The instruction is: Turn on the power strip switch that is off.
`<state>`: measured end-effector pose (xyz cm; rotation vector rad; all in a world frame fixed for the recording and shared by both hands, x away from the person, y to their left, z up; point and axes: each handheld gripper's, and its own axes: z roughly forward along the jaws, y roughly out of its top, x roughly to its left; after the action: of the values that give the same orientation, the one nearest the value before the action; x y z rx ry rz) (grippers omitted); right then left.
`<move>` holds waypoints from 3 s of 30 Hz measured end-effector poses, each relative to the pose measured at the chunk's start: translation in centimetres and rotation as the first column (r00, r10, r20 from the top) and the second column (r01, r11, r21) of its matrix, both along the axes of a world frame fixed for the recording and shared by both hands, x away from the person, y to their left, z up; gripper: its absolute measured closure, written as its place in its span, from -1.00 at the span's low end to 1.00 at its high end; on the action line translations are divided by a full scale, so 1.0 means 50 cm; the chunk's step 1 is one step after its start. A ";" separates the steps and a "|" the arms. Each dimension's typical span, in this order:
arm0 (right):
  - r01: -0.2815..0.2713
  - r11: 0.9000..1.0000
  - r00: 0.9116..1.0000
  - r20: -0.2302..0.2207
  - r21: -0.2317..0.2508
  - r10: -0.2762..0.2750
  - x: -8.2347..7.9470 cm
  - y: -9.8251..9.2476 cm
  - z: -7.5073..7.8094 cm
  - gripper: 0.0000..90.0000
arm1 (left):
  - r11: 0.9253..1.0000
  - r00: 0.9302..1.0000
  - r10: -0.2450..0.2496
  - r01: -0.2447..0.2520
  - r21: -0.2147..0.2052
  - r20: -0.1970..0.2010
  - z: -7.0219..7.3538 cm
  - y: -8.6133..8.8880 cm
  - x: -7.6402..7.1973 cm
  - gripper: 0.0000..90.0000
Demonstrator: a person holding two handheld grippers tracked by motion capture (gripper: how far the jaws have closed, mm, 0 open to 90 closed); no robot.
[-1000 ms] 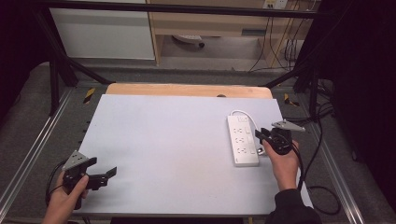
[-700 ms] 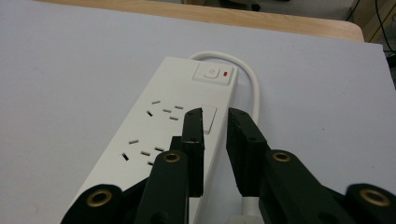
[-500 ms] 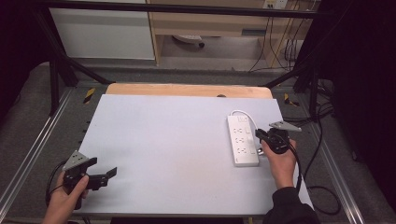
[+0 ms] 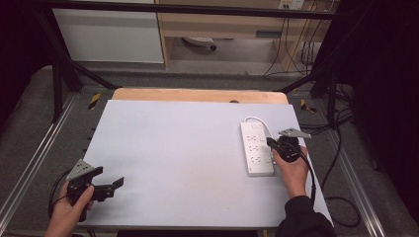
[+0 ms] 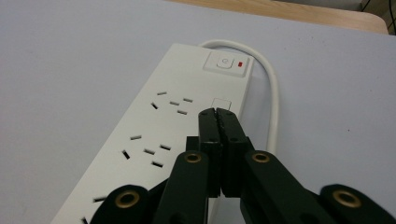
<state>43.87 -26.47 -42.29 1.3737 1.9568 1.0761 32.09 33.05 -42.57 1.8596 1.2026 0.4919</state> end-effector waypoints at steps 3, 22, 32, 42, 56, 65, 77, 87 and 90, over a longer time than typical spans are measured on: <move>-0.003 1.000 1.000 -0.006 -0.005 0.003 0.000 0.000 -0.002 1.00 | 1.000 1.000 0.000 0.000 0.000 -0.001 0.000 0.000 0.000 -0.84; -0.020 0.999 1.000 -0.014 -0.034 0.020 0.003 0.012 -0.015 1.00 | 1.000 1.000 -0.002 0.002 0.002 0.000 0.000 0.000 0.000 -0.84; -0.020 0.999 1.000 -0.016 -0.034 0.019 0.007 0.013 -0.022 1.00 | 1.000 1.000 -0.004 0.004 0.004 -0.003 0.000 -0.001 0.000 -0.84; -0.017 1.000 1.000 -0.010 -0.023 0.017 0.010 0.013 -0.028 1.00 | 1.000 1.000 -0.005 0.005 0.005 -0.004 -0.001 -0.001 0.000 -0.84; -0.020 1.000 1.000 -0.001 -0.018 0.020 0.015 0.016 -0.037 1.00 | 1.000 1.000 -0.007 0.007 0.005 -0.006 -0.001 -0.002 -0.001 -0.84; -0.022 1.000 1.000 0.004 -0.016 0.022 0.015 0.017 -0.039 1.00 | 1.000 1.000 -0.008 0.008 0.004 -0.006 -0.001 -0.002 0.000 -0.84; -0.019 1.000 1.000 0.008 -0.009 0.019 0.014 0.016 -0.040 1.00 | 1.000 1.000 -0.005 0.005 0.005 -0.011 -0.002 -0.001 0.000 -0.84; -0.018 1.000 1.000 0.010 -0.004 0.018 0.014 0.015 -0.041 1.00 | 1.000 1.000 -0.005 0.006 0.005 -0.016 -0.003 -0.001 0.001 -0.84; -0.018 1.000 1.000 0.009 -0.001 0.018 0.014 0.015 -0.042 1.00 | 1.000 1.000 -0.005 0.005 0.004 -0.017 -0.003 -0.002 0.002 -0.84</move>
<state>44.56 -25.72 -44.37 1.3507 1.9662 1.0875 32.16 32.97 -42.73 1.8737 1.2087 0.4766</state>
